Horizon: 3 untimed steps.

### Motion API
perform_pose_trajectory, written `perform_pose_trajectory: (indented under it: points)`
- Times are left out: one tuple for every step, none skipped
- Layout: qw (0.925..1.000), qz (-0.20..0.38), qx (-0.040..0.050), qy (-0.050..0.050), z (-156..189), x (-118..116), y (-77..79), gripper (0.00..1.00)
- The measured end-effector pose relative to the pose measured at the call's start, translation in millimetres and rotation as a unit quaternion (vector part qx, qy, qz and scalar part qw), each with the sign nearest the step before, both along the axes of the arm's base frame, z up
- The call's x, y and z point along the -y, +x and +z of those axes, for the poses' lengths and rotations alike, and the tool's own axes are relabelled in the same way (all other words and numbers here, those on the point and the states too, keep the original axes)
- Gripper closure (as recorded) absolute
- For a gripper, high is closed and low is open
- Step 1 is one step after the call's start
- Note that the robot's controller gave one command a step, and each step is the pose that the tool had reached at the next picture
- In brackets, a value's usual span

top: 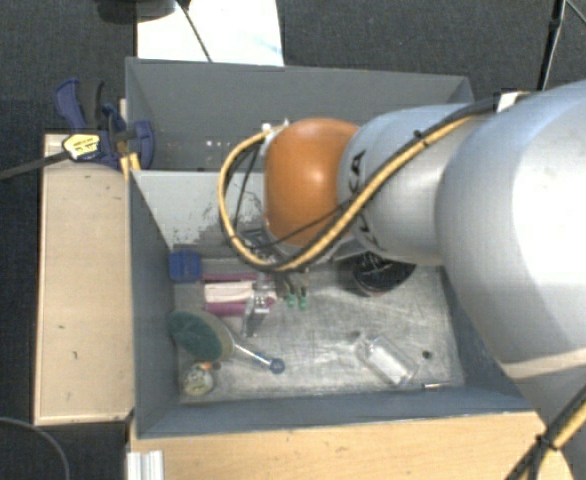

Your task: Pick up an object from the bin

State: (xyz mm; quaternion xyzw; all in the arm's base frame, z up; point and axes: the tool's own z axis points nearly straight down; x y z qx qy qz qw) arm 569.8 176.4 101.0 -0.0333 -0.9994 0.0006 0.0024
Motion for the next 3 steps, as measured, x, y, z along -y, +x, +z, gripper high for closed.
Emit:
perform_pose_trajectory:
  points:
    - [0.9990,0.045,0.0014,0.000,-32,-10,6.7,0.00]
    - [0.9990,0.044,0.0021,0.001,-30,-10,7.0,1.00]
    - [0.9991,0.043,0.0064,0.002,123,-9,-21.9,1.00]
